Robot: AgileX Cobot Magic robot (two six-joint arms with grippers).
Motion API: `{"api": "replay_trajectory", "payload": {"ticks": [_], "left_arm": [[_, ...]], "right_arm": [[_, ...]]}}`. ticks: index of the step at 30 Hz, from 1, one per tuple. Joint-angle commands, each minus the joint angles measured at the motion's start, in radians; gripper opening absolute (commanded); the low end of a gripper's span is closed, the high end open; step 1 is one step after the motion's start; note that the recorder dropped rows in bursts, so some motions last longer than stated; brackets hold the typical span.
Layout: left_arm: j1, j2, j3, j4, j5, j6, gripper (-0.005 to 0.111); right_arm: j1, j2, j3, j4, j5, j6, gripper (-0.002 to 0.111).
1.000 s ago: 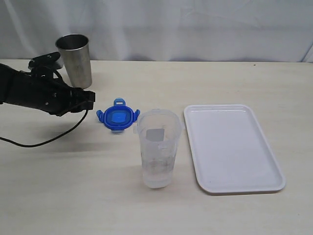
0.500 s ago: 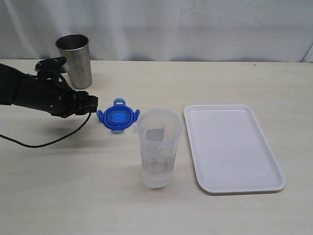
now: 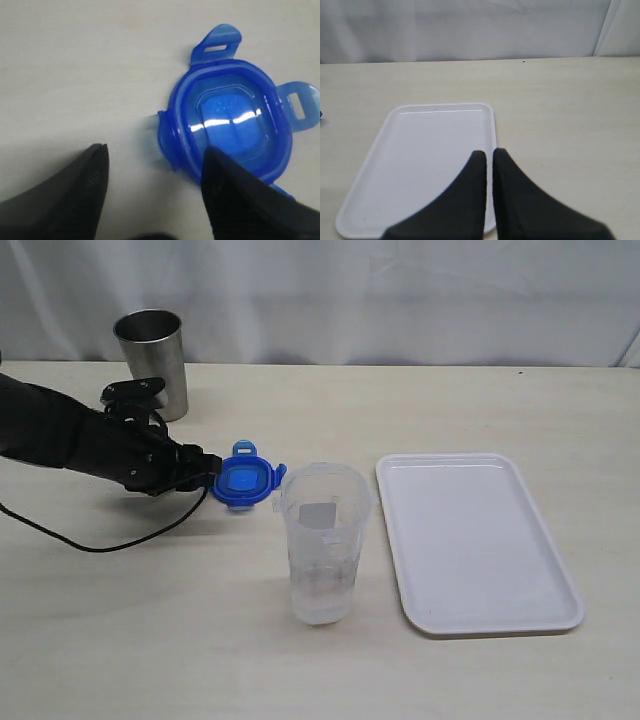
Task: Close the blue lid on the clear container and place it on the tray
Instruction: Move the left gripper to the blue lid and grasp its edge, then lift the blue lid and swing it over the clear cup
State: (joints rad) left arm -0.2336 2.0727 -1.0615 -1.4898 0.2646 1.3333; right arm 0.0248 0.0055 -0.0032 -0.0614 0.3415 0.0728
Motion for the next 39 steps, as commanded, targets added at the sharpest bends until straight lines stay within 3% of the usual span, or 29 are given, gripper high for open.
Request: {"api": "replay_trajectory", "payload": {"ticks": [1,7,22,30,39], "left_arm": [[-0.003,0.032,-0.036,-0.079,0.015,0.004,0.052],[-0.006,0.063,-0.058,-0.092,0.021,0.004,0.050],[-0.006,0.063,-0.058,-0.082,0.026,0.004,0.000],[-0.006,0.008,-0.057,-0.046,0.065,0.000,0.000],[-0.041,-0.275,-0.047,0.133,0.059,0.000,0.000]], "right_arm": [[0.001,-0.006,0.003,0.001,0.001,0.003,0.005],[0.001,-0.006,0.003,0.001,0.001,0.003,0.005],[0.001,-0.006,0.003,0.001,0.001,0.003,0.005],[0.001,-0.006,0.003,0.001,0.001,0.003,0.005],[0.001,-0.006,0.003,0.001,0.001,0.003,0.005]]}}
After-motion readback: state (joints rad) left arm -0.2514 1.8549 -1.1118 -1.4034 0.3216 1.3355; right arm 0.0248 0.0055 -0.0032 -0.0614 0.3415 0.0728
